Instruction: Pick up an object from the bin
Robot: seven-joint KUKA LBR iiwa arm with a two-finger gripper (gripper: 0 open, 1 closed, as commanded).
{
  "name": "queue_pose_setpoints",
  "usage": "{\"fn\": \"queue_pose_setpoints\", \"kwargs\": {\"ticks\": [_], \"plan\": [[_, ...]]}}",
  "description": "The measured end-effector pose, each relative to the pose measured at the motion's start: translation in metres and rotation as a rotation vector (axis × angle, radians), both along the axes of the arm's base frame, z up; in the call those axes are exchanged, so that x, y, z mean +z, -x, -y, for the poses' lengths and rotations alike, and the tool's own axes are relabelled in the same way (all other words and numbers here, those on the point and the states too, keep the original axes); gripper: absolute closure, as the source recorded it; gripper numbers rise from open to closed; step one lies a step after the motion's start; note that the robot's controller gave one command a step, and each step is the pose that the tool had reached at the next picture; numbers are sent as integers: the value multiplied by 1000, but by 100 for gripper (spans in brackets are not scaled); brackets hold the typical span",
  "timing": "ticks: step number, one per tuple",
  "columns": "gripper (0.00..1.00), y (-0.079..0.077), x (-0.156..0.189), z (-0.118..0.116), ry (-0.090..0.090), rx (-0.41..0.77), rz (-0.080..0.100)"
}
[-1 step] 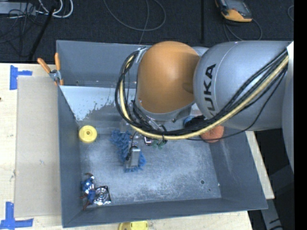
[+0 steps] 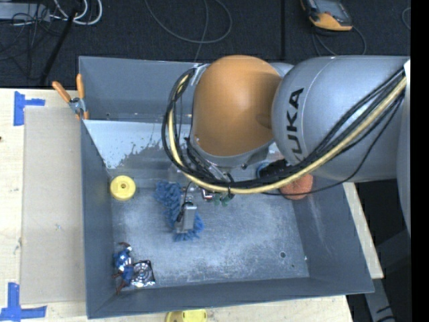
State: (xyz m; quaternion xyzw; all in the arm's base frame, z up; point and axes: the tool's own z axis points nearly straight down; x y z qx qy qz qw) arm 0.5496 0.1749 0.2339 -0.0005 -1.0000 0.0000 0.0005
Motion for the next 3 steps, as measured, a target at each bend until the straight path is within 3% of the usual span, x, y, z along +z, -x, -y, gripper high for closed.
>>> {"fn": "queue_pose_setpoints", "kwargs": {"ticks": [1,2,3], "plan": [[0,-19,-44,9,-3,-19,9],[0,-12,-84,52,0,58,-3],[0,-11,-87,63,1,71,-3]]}}
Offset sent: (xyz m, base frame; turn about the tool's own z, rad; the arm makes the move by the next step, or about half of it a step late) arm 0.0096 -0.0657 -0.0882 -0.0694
